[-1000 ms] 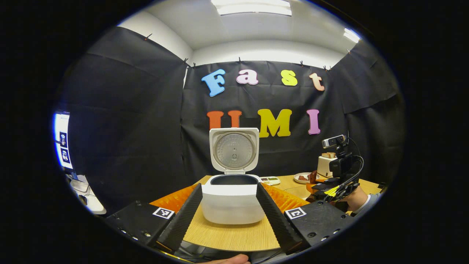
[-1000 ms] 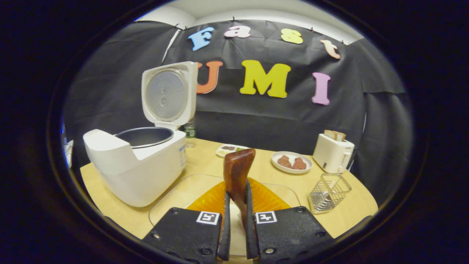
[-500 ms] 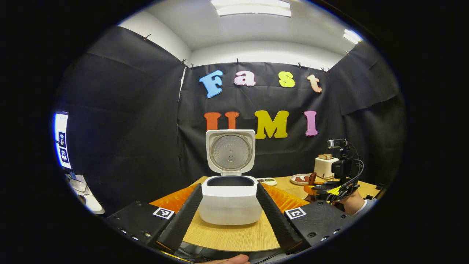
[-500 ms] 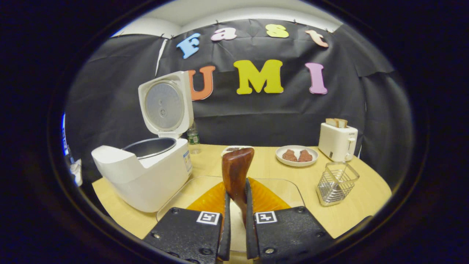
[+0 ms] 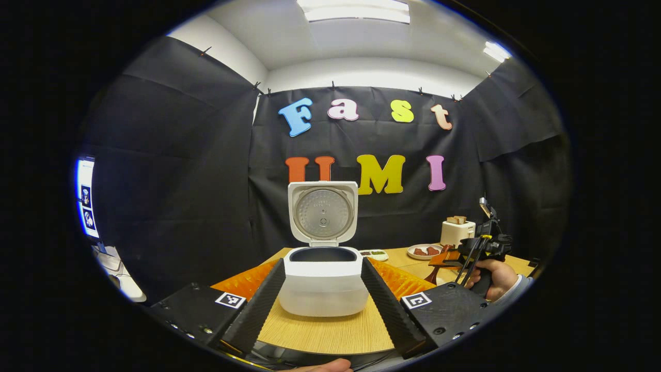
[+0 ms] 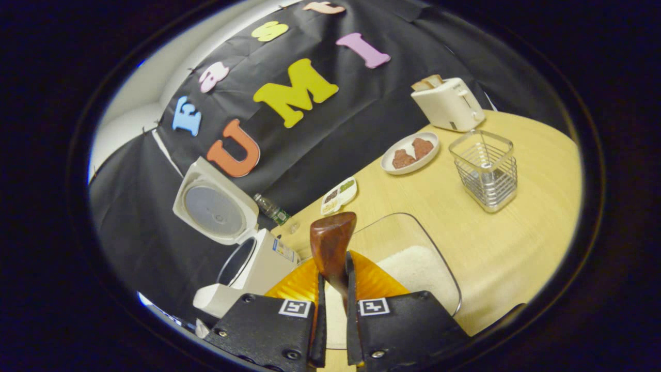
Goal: Close the left gripper, press the button to open the rice cooker; take a wooden spoon from the chopstick holder with the right hand, scoop a spoonful of rice and pour it into the rice cooker, then put the wooden spoon back into the chopstick holder.
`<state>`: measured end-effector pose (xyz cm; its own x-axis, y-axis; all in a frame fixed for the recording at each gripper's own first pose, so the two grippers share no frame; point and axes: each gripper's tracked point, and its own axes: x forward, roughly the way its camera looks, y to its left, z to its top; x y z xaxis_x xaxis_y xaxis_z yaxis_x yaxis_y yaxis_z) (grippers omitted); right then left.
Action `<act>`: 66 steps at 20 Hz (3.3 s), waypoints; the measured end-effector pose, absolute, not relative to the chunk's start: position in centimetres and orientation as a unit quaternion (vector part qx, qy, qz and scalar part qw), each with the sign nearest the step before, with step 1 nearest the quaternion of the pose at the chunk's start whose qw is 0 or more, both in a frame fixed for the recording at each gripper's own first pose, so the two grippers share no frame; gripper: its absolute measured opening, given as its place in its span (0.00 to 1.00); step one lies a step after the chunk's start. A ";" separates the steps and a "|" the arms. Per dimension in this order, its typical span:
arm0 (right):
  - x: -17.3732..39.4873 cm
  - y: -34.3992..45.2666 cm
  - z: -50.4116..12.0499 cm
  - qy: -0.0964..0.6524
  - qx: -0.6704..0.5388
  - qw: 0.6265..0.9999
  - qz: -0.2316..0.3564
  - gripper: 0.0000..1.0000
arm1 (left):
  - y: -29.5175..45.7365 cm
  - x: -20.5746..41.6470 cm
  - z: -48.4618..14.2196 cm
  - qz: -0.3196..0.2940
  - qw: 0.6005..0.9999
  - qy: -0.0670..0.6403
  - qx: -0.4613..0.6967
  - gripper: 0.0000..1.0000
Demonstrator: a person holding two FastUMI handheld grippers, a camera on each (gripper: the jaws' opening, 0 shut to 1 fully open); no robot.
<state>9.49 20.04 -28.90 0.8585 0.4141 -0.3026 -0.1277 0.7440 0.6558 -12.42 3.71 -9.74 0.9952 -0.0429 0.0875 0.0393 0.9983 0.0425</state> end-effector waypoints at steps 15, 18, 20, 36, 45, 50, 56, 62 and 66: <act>7.9 14.4 -22.4 0.177 0.697 0.675 0.166 0.20 | 4.0 -11.9 -11.1 -0.024 0.999 -0.027 0.010 0.94; 7.3 15.1 -20.7 0.196 0.764 0.580 0.203 0.24 | 4.1 -12.1 -11.0 -0.021 0.999 -0.030 0.012 0.94; 7.4 14.9 -19.0 0.185 0.777 0.561 0.215 0.19 | 4.1 -12.1 -11.0 -0.019 0.999 -0.032 0.007 0.94; 9.3 26.1 -19.4 0.304 0.706 0.614 0.179 0.20 | 8.9 -14.8 -10.3 -0.014 0.998 -0.053 0.003 0.94; 10.3 33.9 -16.3 0.293 0.656 0.646 0.258 0.19 | 10.0 -14.6 -11.0 -0.019 0.999 -0.047 0.005 0.94; 11.3 37.2 -14.3 0.249 0.578 0.717 0.299 0.20 | 10.4 -14.8 -11.4 -0.015 0.999 -0.042 0.019 0.94; 13.3 41.3 -11.1 0.122 0.362 0.868 0.318 0.20 | 10.2 -14.4 -12.0 -0.016 0.999 -0.032 0.026 0.94; 15.7 45.7 -12.2 0.083 0.205 0.924 0.310 0.20 | 10.0 -14.4 -12.1 -0.020 0.999 -0.031 0.026 0.94; 16.0 47.5 -13.0 0.068 0.128 0.935 0.324 0.20 | 10.2 -14.3 -12.3 -0.018 0.999 -0.028 0.026 0.94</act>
<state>15.96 47.49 -12.96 0.7804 0.6238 -0.0438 -0.5893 0.7570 0.2824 -14.32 10.15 -12.28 0.9977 -0.0384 0.0554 0.0354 0.9979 0.0540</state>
